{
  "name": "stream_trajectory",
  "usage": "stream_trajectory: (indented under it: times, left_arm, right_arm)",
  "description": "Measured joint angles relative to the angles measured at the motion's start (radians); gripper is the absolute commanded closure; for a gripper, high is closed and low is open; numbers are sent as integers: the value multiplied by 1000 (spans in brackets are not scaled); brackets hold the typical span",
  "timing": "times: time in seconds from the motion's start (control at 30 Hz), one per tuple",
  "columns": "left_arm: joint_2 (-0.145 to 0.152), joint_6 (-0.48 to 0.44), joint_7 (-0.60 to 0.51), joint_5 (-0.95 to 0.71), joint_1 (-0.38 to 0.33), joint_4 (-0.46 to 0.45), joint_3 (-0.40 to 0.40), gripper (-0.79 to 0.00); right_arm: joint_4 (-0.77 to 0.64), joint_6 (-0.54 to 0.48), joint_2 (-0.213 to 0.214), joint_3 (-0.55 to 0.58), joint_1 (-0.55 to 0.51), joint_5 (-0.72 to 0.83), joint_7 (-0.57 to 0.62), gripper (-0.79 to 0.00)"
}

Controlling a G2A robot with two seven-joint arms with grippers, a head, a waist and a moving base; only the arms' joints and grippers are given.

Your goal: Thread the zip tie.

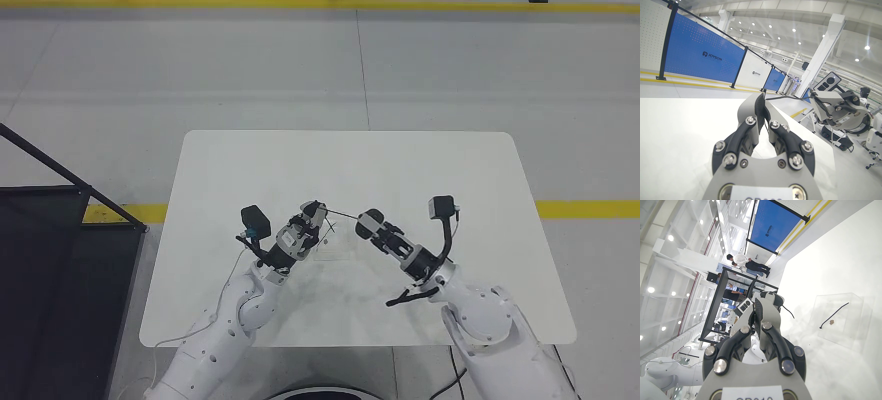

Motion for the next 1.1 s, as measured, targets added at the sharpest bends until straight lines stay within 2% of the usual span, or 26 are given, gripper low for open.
stream_trajectory:
  times: [0.37,1.1]
  left_arm:
    - [0,0,0,0,0,0,0,0]
    - [0,0,0,0,0,0,0,0]
  right_arm:
    - [11,-26,-3,3,2,54,-5,0]
    - [21,-17,-5,6,7,47,-3,0]
